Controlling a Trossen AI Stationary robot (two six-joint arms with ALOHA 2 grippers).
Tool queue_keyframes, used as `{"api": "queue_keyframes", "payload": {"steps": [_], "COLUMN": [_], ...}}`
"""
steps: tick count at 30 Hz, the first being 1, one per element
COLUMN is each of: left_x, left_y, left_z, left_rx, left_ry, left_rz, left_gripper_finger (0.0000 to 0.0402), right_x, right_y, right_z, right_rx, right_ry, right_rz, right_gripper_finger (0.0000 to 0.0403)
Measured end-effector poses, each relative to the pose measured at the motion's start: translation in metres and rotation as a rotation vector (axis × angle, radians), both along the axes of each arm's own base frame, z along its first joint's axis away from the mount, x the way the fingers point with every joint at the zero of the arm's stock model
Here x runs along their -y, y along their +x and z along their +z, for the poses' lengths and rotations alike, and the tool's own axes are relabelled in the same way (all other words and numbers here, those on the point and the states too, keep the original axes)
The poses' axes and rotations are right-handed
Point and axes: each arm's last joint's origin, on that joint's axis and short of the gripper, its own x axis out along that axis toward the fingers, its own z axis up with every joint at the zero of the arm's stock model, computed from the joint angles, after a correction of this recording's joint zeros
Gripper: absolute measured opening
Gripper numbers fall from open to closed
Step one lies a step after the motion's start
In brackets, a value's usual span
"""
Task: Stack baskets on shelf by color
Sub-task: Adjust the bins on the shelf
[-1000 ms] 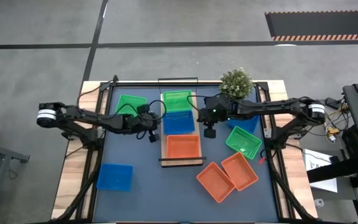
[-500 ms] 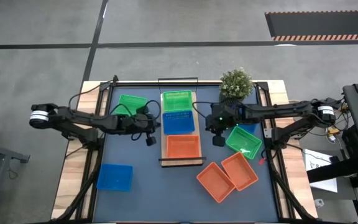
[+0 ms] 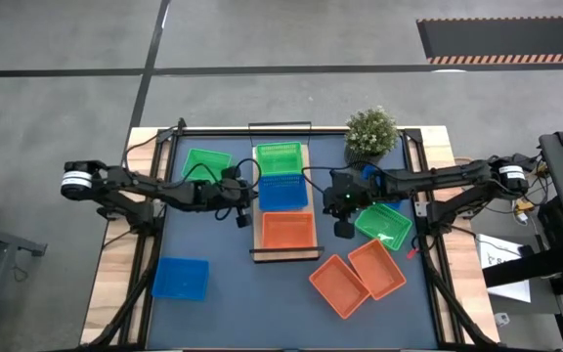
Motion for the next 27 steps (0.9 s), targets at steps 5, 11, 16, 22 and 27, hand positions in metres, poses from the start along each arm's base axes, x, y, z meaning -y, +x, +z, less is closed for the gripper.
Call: {"api": "queue_keyframes", "payload": {"steps": [5, 11, 16, 22, 27], "left_x": [0.005, 0.023, 0.041, 0.052, 0.052], "left_y": [-0.010, -0.015, -0.011, -0.004, -0.002], "left_z": [0.002, 0.010, 0.011, 0.008, 0.009], "left_rx": [-0.032, -0.007, 0.018, 0.055, 0.080], "left_ry": [-0.087, -0.275, -0.296, -0.294, -0.294], "left_rz": [0.031, -0.121, -0.221, -0.268, -0.273], "left_gripper_finger": [0.0011, 0.0011, 0.0011, 0.0011, 0.0011], "right_x": [-0.006, -0.009, -0.010, -0.010, -0.009], "right_y": [-0.003, -0.004, -0.001, 0.007, 0.017], "right_z": [-0.009, -0.029, -0.030, -0.034, -0.051], "right_rx": [-0.016, 0.060, 0.136, 0.176, 0.152], "right_ry": [0.021, 0.069, 0.098, 0.083, 0.064], "right_rz": [-0.002, 0.039, 0.083, 0.098, 0.105], "right_gripper_finger": [0.0009, 0.0009, 0.0009, 0.0009, 0.0009]}}
